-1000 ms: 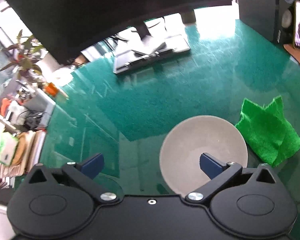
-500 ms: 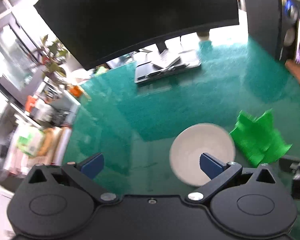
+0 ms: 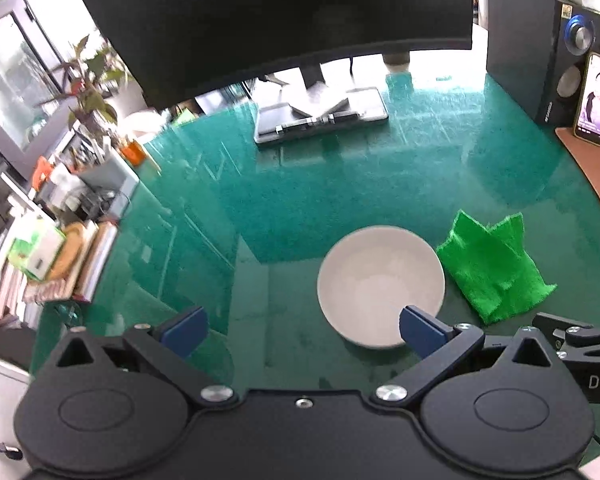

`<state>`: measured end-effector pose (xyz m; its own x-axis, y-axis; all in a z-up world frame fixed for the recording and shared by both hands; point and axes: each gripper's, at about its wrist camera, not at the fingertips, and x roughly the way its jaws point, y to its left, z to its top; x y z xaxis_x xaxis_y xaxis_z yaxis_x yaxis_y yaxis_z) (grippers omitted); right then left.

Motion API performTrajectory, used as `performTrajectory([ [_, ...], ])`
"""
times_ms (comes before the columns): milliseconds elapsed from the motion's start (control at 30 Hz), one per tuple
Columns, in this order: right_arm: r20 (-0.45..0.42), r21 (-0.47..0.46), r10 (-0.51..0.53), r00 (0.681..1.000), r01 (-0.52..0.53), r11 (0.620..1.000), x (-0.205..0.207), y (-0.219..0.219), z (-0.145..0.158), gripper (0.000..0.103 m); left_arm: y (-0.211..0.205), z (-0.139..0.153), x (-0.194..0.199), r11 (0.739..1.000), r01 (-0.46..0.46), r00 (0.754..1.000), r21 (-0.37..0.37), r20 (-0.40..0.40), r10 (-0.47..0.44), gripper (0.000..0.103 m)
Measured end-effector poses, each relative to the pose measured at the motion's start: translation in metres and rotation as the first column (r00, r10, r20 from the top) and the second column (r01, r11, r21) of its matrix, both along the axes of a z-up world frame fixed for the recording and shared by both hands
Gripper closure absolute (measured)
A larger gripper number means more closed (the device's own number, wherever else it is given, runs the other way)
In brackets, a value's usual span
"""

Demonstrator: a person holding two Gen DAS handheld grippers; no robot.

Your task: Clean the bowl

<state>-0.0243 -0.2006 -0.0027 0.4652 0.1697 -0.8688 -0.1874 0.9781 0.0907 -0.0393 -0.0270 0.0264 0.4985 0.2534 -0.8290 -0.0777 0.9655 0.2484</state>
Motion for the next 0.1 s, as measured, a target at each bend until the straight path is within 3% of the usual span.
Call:
performTrajectory([
  [100,-0.003,0.008,-0.006,1.000,0.006,1.000,0.0004,-0.0007,-0.0014,0.000,0.0030,-0.0003,-0.0035,1.000,-0.020,1.000,-0.014,-0.002,0.020,0.000],
])
